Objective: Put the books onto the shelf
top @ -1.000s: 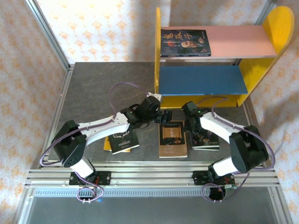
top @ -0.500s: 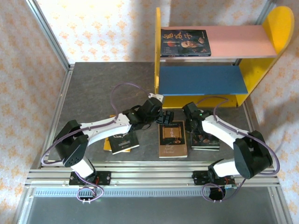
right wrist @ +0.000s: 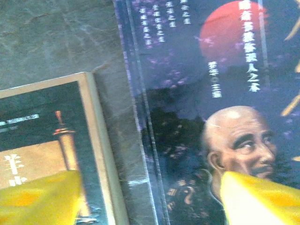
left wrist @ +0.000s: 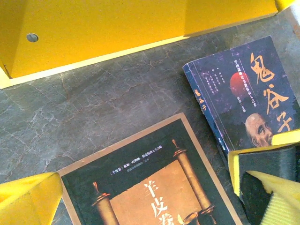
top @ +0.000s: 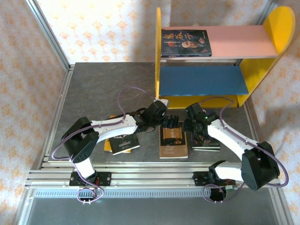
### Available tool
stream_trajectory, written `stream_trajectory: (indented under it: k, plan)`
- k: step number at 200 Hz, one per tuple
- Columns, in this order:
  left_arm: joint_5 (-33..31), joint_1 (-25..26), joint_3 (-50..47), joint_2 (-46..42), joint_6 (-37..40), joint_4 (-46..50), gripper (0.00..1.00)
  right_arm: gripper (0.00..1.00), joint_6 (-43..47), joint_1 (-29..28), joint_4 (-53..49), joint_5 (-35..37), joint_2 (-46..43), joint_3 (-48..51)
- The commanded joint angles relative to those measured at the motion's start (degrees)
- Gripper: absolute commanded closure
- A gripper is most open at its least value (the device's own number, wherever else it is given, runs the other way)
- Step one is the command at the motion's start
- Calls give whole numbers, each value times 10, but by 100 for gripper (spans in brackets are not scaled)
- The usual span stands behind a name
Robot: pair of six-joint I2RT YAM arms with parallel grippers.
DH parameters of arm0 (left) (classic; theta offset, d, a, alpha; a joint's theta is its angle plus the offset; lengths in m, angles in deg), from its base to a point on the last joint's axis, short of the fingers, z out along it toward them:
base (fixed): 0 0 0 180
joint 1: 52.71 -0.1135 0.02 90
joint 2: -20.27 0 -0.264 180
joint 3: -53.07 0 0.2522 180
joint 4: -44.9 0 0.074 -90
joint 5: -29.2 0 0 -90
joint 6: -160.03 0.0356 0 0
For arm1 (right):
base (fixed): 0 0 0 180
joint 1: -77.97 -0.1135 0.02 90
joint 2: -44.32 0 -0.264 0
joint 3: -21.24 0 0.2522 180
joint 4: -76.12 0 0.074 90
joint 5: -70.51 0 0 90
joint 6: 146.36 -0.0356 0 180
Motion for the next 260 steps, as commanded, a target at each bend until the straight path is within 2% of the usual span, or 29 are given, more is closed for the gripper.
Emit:
stream_trajectory:
  k: [1,32,88,115,130,151,175,185,227,260]
  plan:
    - [-2,2,18,-3,0,-2,1,10,5,4,-49,73,3,-29]
    - [-5,2,21,-4,3,4,1,1,20,8,-57,94,48,-57]
    - [-10,2,19,-12,8,11,1,0,27,21,-55,95,161,-77]
    - [-10,2,21,-12,9,12,1,10,34,22,-52,60,205,-83]
    - [-9,2,21,-12,9,12,1,18,39,22,-48,33,230,-83]
    - [-10,2,20,-14,9,12,1,35,40,22,-35,9,236,-74]
    - [-8,2,21,-11,10,10,1,56,44,22,-32,0,201,-62]
    - [-5,2,22,-10,9,9,1,62,47,22,-35,-4,183,-60]
    - [18,3,41,12,2,2,1,73,60,22,-40,-29,90,-46]
    - [32,3,59,27,-8,-2,1,78,71,22,-38,-55,57,-38]
